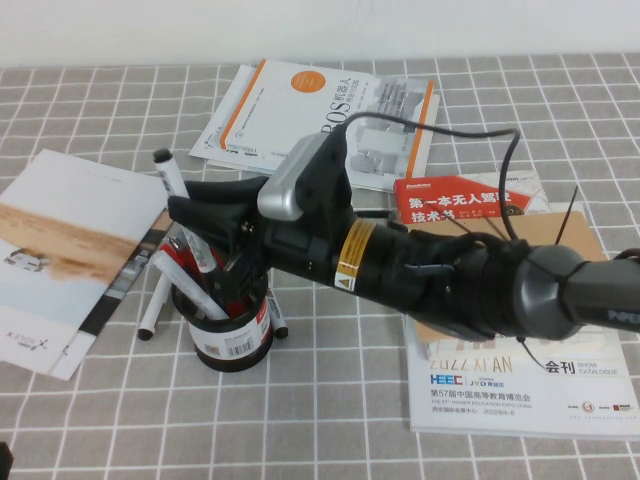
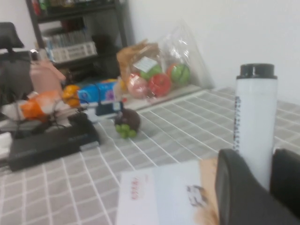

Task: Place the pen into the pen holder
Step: Place the pen onto the pen holder

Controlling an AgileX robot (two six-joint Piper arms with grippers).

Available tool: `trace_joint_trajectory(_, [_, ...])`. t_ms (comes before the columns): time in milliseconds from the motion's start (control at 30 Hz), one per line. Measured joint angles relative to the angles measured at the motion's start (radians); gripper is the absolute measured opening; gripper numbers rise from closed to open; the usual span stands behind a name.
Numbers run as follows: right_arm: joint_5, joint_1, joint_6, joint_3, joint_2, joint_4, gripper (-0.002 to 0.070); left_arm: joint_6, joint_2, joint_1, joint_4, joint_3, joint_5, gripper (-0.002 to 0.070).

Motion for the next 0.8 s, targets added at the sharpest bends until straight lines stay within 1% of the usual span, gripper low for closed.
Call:
trace_joint_trajectory(100, [0.002, 0.000, -0.042, 0.000, 0.026, 0.040, 0.0096, 0.000, 0.000, 0.000, 0.000, 0.000, 0.000, -0.0003])
trace_joint_trajectory(200, [0.006, 0.000, -0.077, 0.000, 0.042, 0.066, 0.0134, 0.000, 0.000, 0.000, 0.000, 0.000, 0.000, -0.0003])
trace_joint_trajectory(267, [0.006, 0.000, -0.086, 0.000, 0.046, 0.071, 0.0200, 0.000, 0.000, 0.000, 0.000, 0.000, 0.000, -0.0003])
trace_joint_trajectory(433, [0.006, 0.000, -0.091, -0.002, 0.048, 0.083, 0.0466, 0.000, 0.000, 0.000, 0.000, 0.000, 0.000, -0.0003])
trace_joint_trajectory(500, [-0.011, 0.000, -0.085, -0.002, 0.048, 0.085, 0.0515, 0.000, 0.000, 0.000, 0.000, 0.000, 0.000, -0.0003])
trace_joint_trajectory(533, [-0.030, 0.000, -0.072, -0.002, 0.048, 0.085, 0.0516, 0.000, 0.000, 0.000, 0.000, 0.000, 0.000, -0.0003])
trace_joint_trajectory(567, [-0.060, 0.000, -0.054, -0.002, 0.048, 0.087, 0.0496, 0.000, 0.000, 0.000, 0.000, 0.000, 0.000, -0.0003])
trace_joint_trajectory(600, [-0.085, 0.000, -0.039, -0.002, 0.045, 0.087, 0.0460, 0.000, 0.000, 0.000, 0.000, 0.000, 0.000, -0.0003])
trace_joint_trajectory(633, [-0.114, 0.000, -0.023, -0.002, 0.040, 0.085, 0.0391, 0.000, 0.000, 0.000, 0.000, 0.000, 0.000, -0.0003])
trace_joint_trajectory(700, [-0.156, -0.002, -0.008, -0.002, 0.015, 0.062, 0.0196, 0.000, 0.000, 0.000, 0.000, 0.000, 0.000, -0.0003])
trace_joint_trajectory(733, [-0.171, -0.004, -0.002, -0.002, -0.005, 0.034, 0.0127, 0.000, 0.000, 0.000, 0.000, 0.000, 0.000, -0.0003])
trace_joint_trajectory(767, [-0.183, -0.008, 0.001, -0.002, -0.030, -0.003, 0.0079, 0.000, 0.000, 0.000, 0.000, 0.000, 0.000, -0.0003])
trace_joint_trajectory(800, [-0.185, -0.013, 0.004, -0.002, -0.053, -0.047, 0.0053, 0.000, 0.000, 0.000, 0.000, 0.000, 0.000, -0.0003])
